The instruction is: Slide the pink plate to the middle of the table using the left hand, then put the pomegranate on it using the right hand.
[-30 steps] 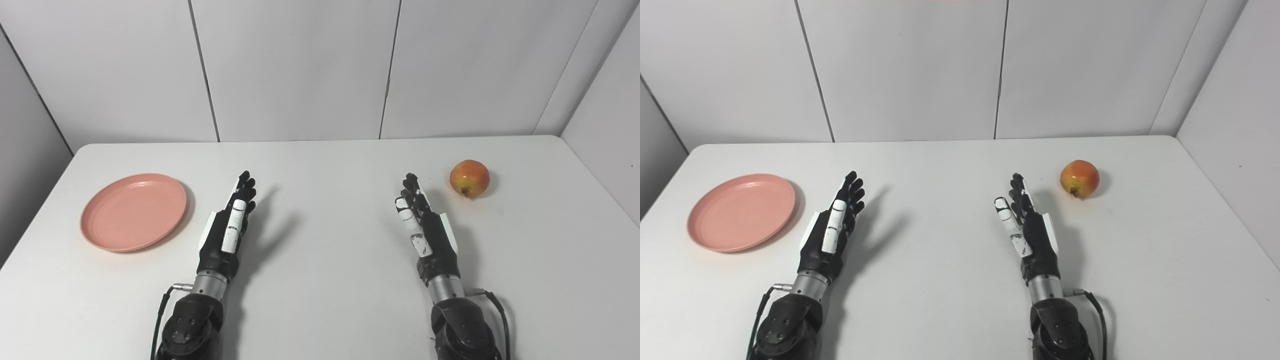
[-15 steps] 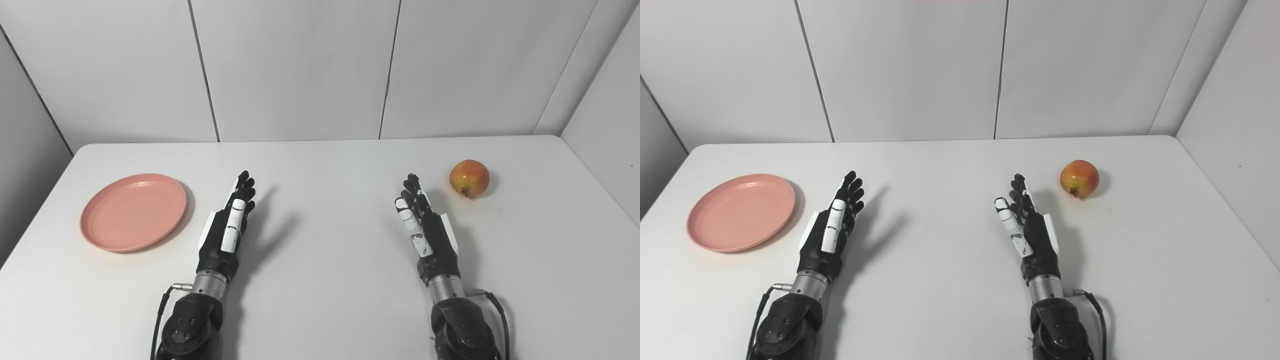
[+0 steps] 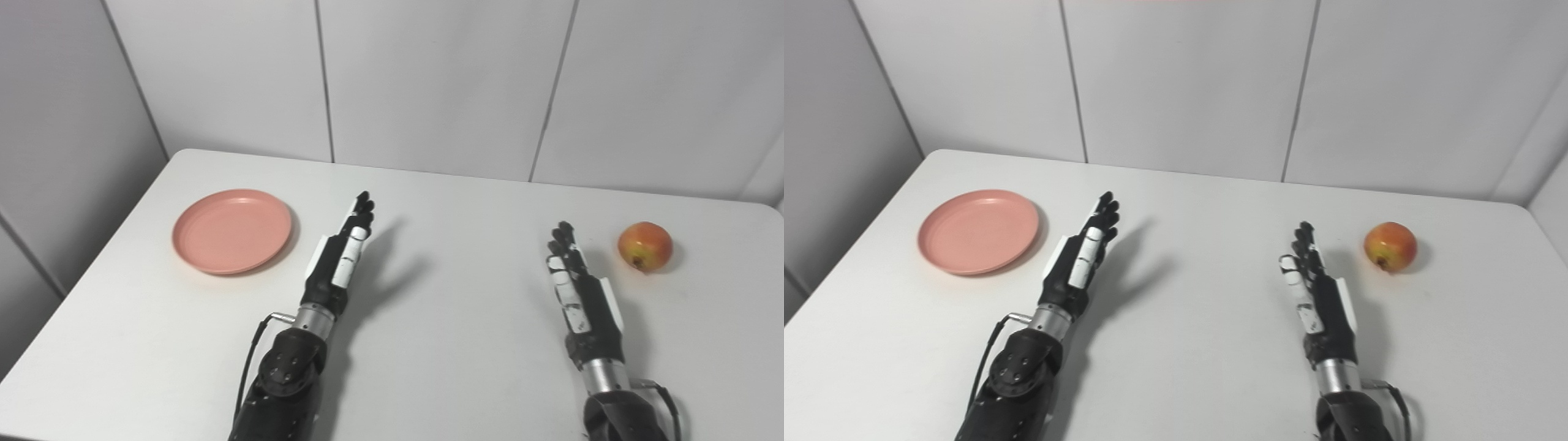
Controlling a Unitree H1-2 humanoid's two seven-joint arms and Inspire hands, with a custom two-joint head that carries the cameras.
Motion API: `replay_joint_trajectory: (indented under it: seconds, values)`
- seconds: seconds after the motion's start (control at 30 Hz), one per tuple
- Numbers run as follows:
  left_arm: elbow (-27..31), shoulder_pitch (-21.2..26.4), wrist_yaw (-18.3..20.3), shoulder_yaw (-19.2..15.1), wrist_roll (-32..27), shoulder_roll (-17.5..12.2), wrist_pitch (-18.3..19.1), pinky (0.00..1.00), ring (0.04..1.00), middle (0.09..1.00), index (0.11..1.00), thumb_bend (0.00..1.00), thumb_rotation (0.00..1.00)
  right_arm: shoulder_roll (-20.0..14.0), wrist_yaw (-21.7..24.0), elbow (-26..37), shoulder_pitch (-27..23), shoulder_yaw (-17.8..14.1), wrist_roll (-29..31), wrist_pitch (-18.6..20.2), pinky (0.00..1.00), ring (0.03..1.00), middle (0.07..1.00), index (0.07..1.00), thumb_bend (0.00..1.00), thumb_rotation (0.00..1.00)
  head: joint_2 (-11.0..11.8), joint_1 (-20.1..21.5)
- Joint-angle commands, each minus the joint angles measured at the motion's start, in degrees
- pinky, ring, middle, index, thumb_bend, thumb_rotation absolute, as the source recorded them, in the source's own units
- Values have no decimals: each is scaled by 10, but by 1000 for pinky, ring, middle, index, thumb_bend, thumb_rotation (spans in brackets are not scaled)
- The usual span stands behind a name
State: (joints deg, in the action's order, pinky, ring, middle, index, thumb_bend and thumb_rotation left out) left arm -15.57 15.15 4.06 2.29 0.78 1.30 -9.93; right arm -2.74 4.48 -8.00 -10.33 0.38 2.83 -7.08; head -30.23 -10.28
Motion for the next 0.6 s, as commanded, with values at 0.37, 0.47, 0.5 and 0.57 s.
replay_joint_trajectory:
  seconds: [0.37, 0.47, 0.5, 0.57]
  values:
    - [-23, 0, -35, 5, 21, 24, -28, 995, 1000, 1000, 1000, 622, 1000, -19, 44, -63, -7, -16, 47, -92, 1000, 1000, 1000, 1000, 654, 826, 52, -25]
    - [-17, 6, -38, 1, 10, 28, -29, 996, 1000, 1000, 1000, 617, 1000, -19, 46, -66, -7, -19, 50, -93, 1000, 1000, 1000, 1000, 649, 827, 51, -28]
    - [-14, 10, -41, -2, 7, 29, -31, 998, 1000, 1000, 1000, 609, 1000, -20, 46, -67, -7, -19, 49, -96, 1000, 1000, 1000, 1000, 649, 826, 53, -29]
    - [-9, 21, -47, -12, -2, 31, -34, 995, 1000, 1000, 1000, 597, 1000, -21, 47, -70, -7, -21, 49, -99, 1000, 1000, 1000, 1000, 632, 836, 53, -33]
